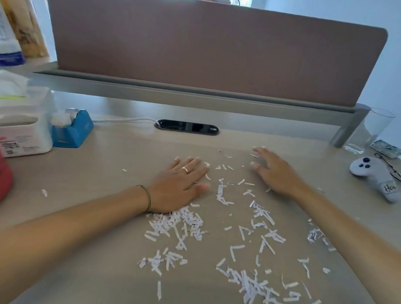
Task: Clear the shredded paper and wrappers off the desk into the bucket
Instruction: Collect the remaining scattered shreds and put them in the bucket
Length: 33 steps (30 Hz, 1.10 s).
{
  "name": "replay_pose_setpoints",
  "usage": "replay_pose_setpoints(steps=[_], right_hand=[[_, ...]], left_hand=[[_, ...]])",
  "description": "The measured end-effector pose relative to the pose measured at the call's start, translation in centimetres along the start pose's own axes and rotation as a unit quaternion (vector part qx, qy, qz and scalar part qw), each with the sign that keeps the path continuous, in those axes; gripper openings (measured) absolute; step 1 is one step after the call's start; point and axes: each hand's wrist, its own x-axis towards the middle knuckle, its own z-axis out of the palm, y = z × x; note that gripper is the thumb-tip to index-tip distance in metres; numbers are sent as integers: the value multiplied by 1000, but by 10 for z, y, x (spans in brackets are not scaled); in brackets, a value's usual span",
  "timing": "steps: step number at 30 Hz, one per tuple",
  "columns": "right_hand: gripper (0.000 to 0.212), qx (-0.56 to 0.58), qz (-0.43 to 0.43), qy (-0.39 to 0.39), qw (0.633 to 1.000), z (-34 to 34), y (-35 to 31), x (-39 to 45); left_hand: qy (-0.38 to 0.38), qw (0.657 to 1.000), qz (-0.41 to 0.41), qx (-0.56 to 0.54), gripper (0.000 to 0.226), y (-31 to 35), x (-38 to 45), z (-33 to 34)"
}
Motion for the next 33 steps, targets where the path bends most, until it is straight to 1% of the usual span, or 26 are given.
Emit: replay_pose_setpoints(steps=[3, 5, 7, 8, 10, 12, 15, 18, 19, 21, 23, 25, 27, 30, 33], right_hand=[[59, -30, 7, -16, 999, 8, 4, 31], [62, -56, 4, -22, 998, 16, 3, 40], [59, -55, -26, -38, 997, 21, -6, 34], [58, -49, -50, -50, 996, 24, -12, 27], [57, -52, -101, -74, 991, 29, -27, 6], [57, -66, -138, -94, 984, 32, -40, -19], [59, -63, -168, -120, 977, 34, -57, -63], [56, -21, -190, -136, 972, 27, -67, -102], [56, -10, -188, -127, 974, 23, -66, -112], [57, 2, -164, -86, 983, 11, -57, -125], [55, 23, -113, -36, 993, -5, -34, -136], [51, 31, -58, 11, 998, -21, -2, -146], [53, 0, -9, 42, 999, -33, 32, -153], [52, -27, 52, 36, 998, -39, 68, -160], [51, -48, 53, 21, 997, -31, 73, -164]], left_hand=[[-16, 999, 19, -30, 75, 23, -16, -2], [-20, 995, 23, -91, 69, 32, -30, -6], [-8, 986, 16, -165, 63, 33, -42, -10], [5, 984, 12, -178, 61, 32, -46, -11], [31, 987, 2, -157, 61, 26, -48, -10], [36, 990, -11, -137, 65, 21, -41, -11], [34, 992, -21, -120, 73, 19, -22, -13], [29, 995, -21, -96, 74, 26, 0, -9], [27, 996, -19, -81, 75, 31, 6, -7], [25, 998, -6, -51, 85, 40, 14, 0], [22, 999, 17, -39, 93, 48, 16, 6], [15, 998, 41, -42, 91, 56, 10, 9], [4, 997, 62, -43, 82, 65, 0, 10], [-16, 995, 87, -44, 76, 76, -18, 9], [-41, 992, 93, -69, 71, 84, -39, 3]])
